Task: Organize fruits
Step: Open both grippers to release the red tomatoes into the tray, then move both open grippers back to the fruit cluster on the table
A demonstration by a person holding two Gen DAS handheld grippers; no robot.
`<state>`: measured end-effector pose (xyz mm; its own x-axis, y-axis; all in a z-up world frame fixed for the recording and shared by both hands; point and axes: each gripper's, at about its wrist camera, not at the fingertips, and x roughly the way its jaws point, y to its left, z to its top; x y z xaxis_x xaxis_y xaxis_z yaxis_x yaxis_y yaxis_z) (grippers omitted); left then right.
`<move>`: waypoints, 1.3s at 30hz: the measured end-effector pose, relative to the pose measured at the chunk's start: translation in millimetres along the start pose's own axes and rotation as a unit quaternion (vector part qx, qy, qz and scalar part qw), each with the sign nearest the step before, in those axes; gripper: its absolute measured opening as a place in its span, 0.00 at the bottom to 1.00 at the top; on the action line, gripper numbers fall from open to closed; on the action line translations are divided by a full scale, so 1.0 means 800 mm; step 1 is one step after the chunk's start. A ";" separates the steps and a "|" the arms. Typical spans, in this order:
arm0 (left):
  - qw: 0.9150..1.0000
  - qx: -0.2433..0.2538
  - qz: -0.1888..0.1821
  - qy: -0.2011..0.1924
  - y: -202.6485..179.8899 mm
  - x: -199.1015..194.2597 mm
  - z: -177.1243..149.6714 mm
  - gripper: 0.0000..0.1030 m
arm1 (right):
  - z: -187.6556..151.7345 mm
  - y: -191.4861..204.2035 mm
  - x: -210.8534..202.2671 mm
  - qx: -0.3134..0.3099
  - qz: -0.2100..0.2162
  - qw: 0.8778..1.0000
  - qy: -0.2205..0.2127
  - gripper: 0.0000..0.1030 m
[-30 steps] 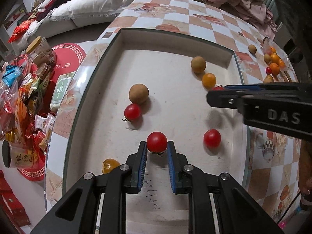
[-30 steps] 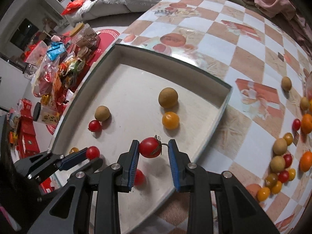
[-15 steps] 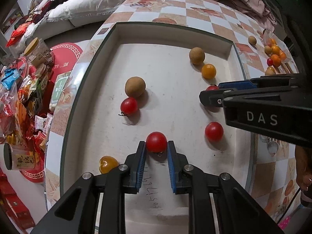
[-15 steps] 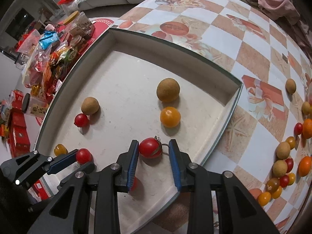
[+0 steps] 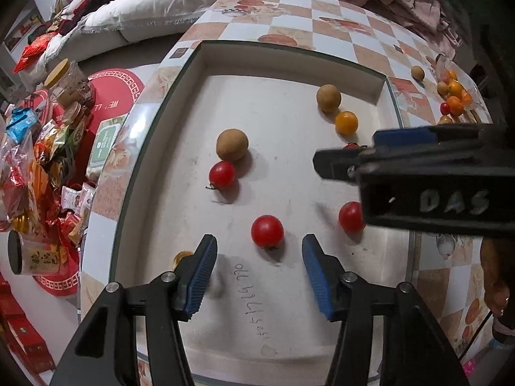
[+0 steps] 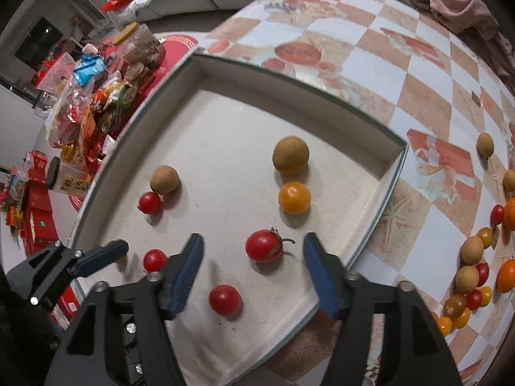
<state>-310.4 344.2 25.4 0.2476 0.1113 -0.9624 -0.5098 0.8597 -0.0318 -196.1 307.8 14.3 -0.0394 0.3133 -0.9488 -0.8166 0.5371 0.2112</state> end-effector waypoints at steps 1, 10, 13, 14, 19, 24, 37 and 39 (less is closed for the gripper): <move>1.000 0.000 0.003 0.001 0.000 -0.001 -0.001 0.62 | 0.001 0.000 -0.005 0.002 0.002 1.000 -0.007 0.76; 1.000 0.017 0.007 -0.004 -0.015 -0.021 -0.006 0.78 | 0.000 -0.020 -0.051 0.042 0.015 0.997 -0.056 0.79; 0.999 0.032 0.003 -0.007 -0.029 -0.027 -0.004 0.78 | -0.010 -0.032 -0.062 0.059 0.010 0.996 -0.061 0.79; 0.999 0.036 0.001 -0.009 -0.034 -0.029 -0.003 0.78 | -0.016 -0.040 -0.067 0.067 0.008 0.996 -0.063 0.79; 0.998 0.065 -0.010 -0.012 -0.065 -0.034 0.002 0.78 | -0.039 -0.072 -0.083 0.096 -0.001 0.993 -0.066 0.79; 0.996 0.090 -0.019 -0.014 -0.099 -0.042 0.008 0.78 | -0.070 -0.114 -0.100 0.130 -0.012 0.989 -0.070 0.79; 0.989 0.133 -0.062 -0.004 -0.212 -0.033 0.026 0.78 | -0.157 -0.241 -0.119 0.190 -0.098 0.975 -0.054 0.79; 0.989 0.134 -0.065 -0.001 -0.227 -0.024 0.029 0.78 | -0.163 -0.253 -0.118 0.190 -0.106 0.975 -0.050 0.79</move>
<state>-203.2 197.5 55.6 0.2980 -0.0085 -0.9545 -0.2370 0.9680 -0.0826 -102.0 67.1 30.6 0.1796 0.2285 -0.9568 -0.5281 0.8430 0.1022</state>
